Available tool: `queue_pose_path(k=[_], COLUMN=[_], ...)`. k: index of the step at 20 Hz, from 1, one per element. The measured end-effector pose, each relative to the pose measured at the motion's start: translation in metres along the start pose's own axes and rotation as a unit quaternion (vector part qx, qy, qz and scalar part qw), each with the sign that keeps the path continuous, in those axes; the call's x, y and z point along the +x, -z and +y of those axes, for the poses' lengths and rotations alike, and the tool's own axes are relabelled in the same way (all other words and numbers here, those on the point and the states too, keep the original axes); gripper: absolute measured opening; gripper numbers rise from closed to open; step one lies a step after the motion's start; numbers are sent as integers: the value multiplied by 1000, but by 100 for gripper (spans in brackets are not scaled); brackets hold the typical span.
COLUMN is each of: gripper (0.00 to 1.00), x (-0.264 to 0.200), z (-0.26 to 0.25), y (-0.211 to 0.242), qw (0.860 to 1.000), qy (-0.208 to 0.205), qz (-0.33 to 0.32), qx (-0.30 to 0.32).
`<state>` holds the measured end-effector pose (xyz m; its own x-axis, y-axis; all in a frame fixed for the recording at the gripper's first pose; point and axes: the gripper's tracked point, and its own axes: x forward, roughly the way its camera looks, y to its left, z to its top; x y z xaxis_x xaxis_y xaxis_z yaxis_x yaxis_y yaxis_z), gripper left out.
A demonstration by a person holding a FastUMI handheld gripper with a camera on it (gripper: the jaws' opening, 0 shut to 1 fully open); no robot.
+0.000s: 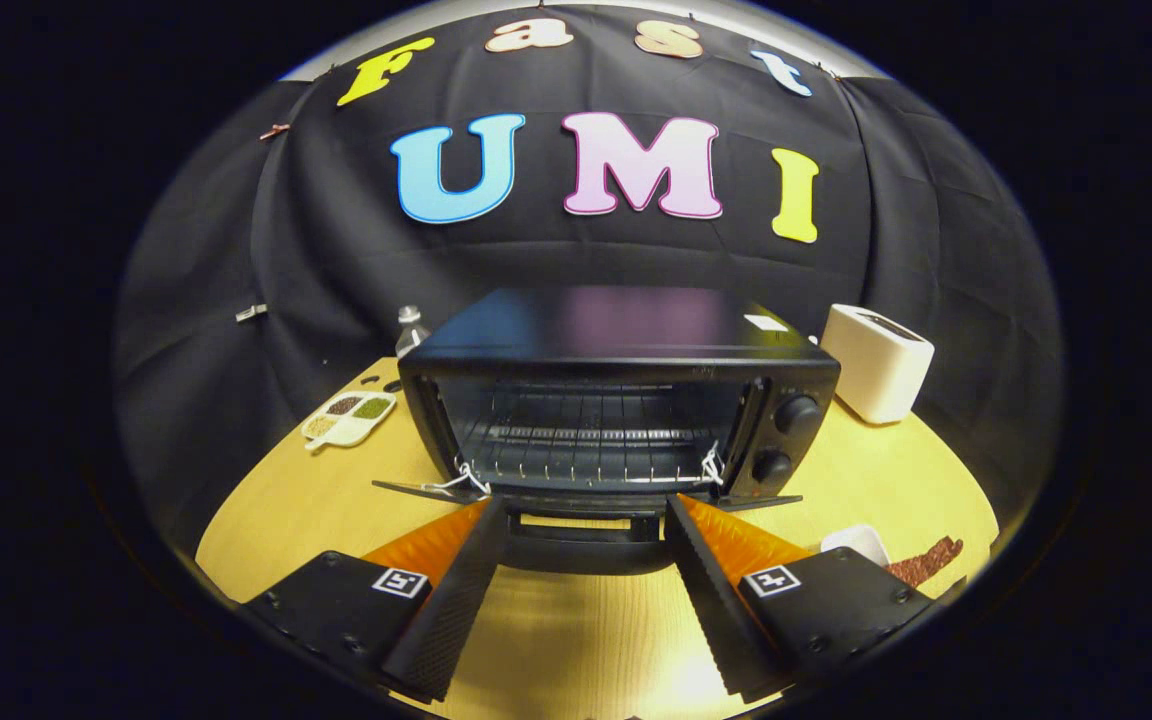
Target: Open the toaster oven, put the food inside, and close the toaster oven door.
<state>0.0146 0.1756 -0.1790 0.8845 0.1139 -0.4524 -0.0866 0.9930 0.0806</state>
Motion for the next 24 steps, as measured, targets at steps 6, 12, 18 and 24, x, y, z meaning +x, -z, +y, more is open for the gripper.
queue_pose_path(k=[6, 12, 18, 24], gripper=[98, 98, 98, 98], x=[-7, -29, -78, -98], z=[4, -9, -57, -127], y=[69, 29, -39, -70], qw=[997, 999, 999, 1000], qy=[-16, -27, -28, -12], qz=[79, 39, -17, -25], qx=[-6, -14, -21, 11])
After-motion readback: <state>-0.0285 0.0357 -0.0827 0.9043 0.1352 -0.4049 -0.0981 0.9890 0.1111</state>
